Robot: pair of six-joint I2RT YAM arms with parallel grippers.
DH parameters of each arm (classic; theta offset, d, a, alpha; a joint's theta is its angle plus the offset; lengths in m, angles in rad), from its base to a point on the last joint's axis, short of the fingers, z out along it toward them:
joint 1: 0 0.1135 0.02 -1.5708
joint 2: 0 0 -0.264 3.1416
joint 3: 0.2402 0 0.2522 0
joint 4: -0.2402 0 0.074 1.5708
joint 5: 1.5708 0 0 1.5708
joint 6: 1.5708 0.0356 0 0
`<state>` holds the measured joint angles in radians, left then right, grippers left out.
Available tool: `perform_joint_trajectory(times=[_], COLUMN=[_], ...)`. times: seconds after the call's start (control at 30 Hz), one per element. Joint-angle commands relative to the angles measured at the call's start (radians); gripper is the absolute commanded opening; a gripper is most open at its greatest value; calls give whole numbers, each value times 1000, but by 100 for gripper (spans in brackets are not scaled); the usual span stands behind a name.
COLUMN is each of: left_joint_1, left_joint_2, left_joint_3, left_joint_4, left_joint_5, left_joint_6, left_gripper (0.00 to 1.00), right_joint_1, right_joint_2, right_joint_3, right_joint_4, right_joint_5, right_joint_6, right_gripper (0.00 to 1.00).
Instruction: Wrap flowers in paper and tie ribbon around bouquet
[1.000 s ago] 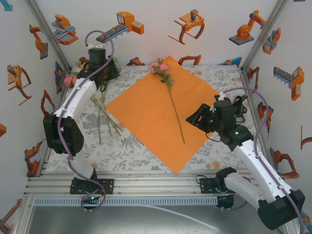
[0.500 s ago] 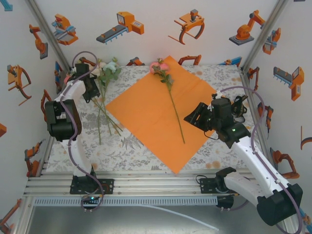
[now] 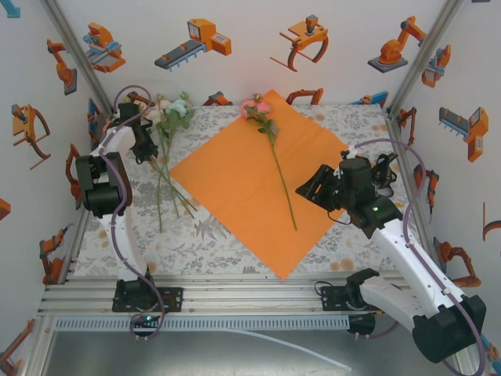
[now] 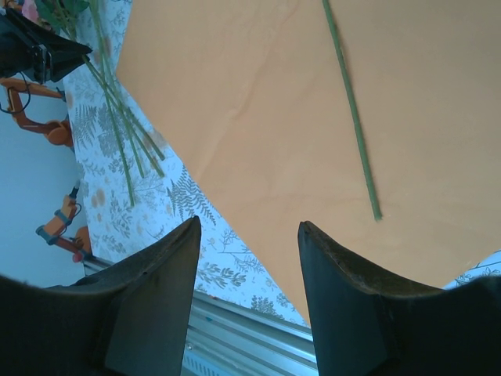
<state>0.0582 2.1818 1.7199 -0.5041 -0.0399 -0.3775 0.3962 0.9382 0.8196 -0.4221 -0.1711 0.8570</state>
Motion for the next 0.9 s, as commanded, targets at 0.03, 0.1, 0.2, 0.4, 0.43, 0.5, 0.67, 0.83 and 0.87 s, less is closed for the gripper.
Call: perform_joint_trajectory(times=[0.03, 0.1, 0.2, 0.4, 0.43, 0.5, 0.67, 0.83, 0.87], left_joint_1=[7, 8, 9, -7, -15, -44, -189, -385, -417], left_joint_2=[19, 14, -20, -204, -239, -318, -390, -245, -193], left_joint_3=[44, 50, 49, 17, 12, -3, -59, 32, 77], left_joint_4=[-40, -40, -33, 9, 15, 33, 175, 311, 321], left_joint_5=[32, 39, 57, 142, 160, 202, 270, 344, 361], left_joint_6=[-11, -11, -9, 3, -6, -52, -234, -264, -266], left_gripper=[27, 17, 1, 0, 0, 0, 0, 0, 0], right_joint_1=[6, 7, 7, 6, 7, 6, 6, 7, 5], right_joint_2=[-11, -9, -10, -17, -18, -24, -63, -82, -91], right_joint_3=[30, 32, 34, 38, 40, 36, -17, -34, -37], right_joint_4=[-9, -10, -12, -22, -27, -29, 24, 30, 24], right_joint_5=[13, 13, 13, 26, 33, 51, 98, 58, 49], right_joint_6=[16, 19, 20, 11, 10, 15, 37, 11, 4], right_gripper=[51, 51, 51, 51, 52, 53, 58, 63, 67])
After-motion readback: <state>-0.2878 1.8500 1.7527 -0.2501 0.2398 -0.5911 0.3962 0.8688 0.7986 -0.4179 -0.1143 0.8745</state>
